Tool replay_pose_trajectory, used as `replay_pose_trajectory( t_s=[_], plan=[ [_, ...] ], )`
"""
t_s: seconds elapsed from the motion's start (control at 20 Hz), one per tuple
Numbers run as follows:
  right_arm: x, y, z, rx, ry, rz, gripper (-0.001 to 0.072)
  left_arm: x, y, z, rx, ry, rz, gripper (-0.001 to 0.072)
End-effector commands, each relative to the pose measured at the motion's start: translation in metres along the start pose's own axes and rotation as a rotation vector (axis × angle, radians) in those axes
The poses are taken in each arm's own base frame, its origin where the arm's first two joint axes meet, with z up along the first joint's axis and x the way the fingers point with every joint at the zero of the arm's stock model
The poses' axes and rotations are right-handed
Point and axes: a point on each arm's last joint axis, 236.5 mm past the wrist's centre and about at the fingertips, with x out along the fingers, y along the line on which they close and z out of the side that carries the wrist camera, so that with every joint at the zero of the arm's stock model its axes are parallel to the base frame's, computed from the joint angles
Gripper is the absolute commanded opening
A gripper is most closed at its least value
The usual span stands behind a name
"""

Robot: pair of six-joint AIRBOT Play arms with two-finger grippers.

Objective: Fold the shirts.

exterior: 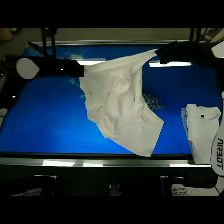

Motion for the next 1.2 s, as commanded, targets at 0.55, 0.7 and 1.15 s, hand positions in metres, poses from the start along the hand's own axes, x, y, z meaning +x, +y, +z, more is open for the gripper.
replay_pose_trajectory(
  t_s=[0.55, 0.7, 1.15],
  plan=[
    [-0.006, -0.012, -0.152, 0.200, 0.515, 0.166, 0.0604, 0.062, 0.070, -0.099, -0.404, 0.482, -0.104, 0.0487],
    [-0.063, -0.012, -0.206, 0.189, 0.792, 0.140, 0.0551, 0.046, 0.094, -0.159, -0.450, 0.682, -0.053, 0.0444],
    [-0.111, 0.054, -0.294, 0.257, 0.872, 0.115, 0.0551, 0.100, 0.036, -0.242, -0.455, 0.744, -0.128, 0.0435]
  ],
)
